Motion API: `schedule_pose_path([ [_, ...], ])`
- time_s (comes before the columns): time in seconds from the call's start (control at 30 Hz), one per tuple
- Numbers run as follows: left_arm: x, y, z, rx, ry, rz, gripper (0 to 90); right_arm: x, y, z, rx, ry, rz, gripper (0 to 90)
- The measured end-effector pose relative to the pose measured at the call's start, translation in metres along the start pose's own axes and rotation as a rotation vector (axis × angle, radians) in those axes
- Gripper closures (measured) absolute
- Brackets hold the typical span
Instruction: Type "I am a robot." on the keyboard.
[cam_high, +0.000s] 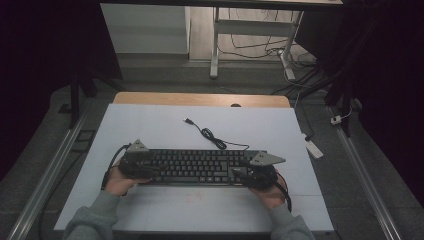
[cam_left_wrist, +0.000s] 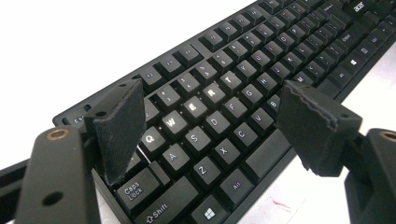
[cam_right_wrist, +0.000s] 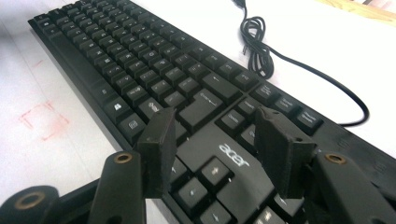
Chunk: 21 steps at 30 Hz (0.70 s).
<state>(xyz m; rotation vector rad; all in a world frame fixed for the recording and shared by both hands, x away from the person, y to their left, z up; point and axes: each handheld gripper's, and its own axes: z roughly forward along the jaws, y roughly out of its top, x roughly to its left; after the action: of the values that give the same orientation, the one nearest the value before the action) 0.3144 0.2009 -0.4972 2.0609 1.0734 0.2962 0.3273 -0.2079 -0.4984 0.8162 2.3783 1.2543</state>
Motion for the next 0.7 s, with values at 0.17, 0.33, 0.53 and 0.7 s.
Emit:
schedule_pose_path([
  [0.17,0.001,0.000,0.000,-0.001,0.009,-0.001,24.7,-0.002,-0.005,-0.006,-0.005,0.000,0.007,47.5],
  [0.33,0.001,0.000,0.000,-0.016,0.020,0.001,26.8,-0.002,-0.007,-0.006,0.006,-0.002,0.005,47.3],
  [0.53,-0.003,0.003,0.004,-0.033,0.033,0.012,33.2,-0.001,-0.007,-0.004,0.013,0.001,0.000,47.3],
  [0.7,-0.007,0.007,0.013,-0.030,0.030,0.030,40.5,-0.002,-0.008,-0.002,0.022,0.002,0.000,47.2],
])
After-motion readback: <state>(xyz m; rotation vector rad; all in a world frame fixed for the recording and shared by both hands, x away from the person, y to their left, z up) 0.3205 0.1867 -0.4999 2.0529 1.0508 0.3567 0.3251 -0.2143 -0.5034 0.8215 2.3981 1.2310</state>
